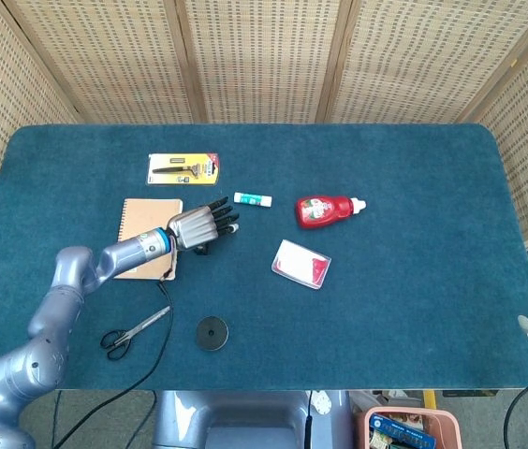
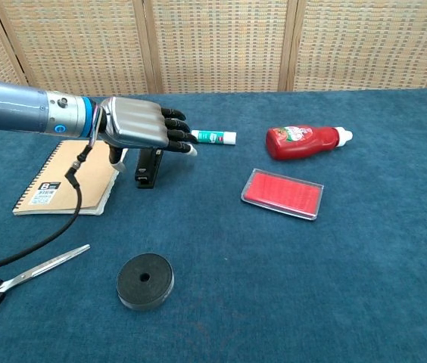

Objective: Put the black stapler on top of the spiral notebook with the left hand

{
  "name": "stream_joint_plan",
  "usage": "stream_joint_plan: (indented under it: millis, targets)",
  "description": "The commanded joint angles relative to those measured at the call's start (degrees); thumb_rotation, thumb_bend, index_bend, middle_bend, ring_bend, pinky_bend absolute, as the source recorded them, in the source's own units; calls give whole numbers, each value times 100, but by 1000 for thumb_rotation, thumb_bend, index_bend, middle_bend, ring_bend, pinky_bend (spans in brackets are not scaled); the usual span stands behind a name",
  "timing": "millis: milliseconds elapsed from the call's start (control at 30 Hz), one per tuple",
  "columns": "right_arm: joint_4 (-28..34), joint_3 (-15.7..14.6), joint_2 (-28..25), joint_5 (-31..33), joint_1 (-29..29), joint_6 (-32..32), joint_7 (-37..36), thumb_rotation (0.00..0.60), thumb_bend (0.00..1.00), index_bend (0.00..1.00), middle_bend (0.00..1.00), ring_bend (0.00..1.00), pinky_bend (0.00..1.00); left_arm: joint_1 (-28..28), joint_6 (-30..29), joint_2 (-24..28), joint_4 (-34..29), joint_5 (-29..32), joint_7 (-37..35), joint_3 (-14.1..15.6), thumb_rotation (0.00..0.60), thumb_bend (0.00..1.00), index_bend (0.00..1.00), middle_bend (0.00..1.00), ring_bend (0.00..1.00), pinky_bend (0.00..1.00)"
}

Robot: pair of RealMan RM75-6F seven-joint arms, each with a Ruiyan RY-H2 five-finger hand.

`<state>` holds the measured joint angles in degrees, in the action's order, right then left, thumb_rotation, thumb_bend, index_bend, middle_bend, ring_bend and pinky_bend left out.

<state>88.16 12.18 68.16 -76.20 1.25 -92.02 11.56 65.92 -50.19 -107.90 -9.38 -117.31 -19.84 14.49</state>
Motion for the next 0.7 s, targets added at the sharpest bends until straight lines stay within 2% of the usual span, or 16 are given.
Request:
stream_joint_plan:
  millis: [33, 200, 300, 433, 533, 600, 667, 700]
  targets:
    - [1, -2, 2, -3, 0, -6, 2, 600, 0, 0, 0, 0, 0, 45, -1, -104, 123, -26, -12, 89, 600, 184, 2, 0, 0, 0]
    - [-6, -5, -3, 16, -3, 4, -11, 600, 0, 0, 0, 0, 0, 82, -30, -227, 264, 10, 82, 173, 600, 280, 150, 22, 0, 24]
    - [-3, -10, -10, 4, -6, -7, -26, 600, 0, 0, 0, 0, 0, 99, -50, -270, 307, 46, 124, 232, 600, 290, 220, 113, 44, 95]
    - [-1, -21, -20, -19, -8, -15, -54, 600, 0, 0, 0, 0, 0, 101, -150, -334, 315, 112, 128, 278, 600, 296, 349, 274, 168, 201]
    - [15, -25, -39, -26, -16, -19, -92, 600, 0, 0, 0, 0, 0, 104, -48, -386, 327, 49, 173, 420, 600, 309, 428, 329, 216, 284]
    - [26, -29, -54, -22, -18, -3, -127, 600, 0, 0, 0, 0, 0, 92, -78, -400, 327, 65, 178, 443, 600, 317, 531, 398, 280, 347]
    - [25, -28, -65, -19, -19, 2, -148, 600, 0, 0, 0, 0, 0, 74, -124, -416, 339, 95, 200, 449, 600, 337, 700, 529, 399, 459]
    - [24, -28, -68, -20, -19, 2, -151, 600, 0, 0, 0, 0, 0, 66, -141, -420, 343, 107, 210, 451, 600, 353, 748, 567, 434, 494]
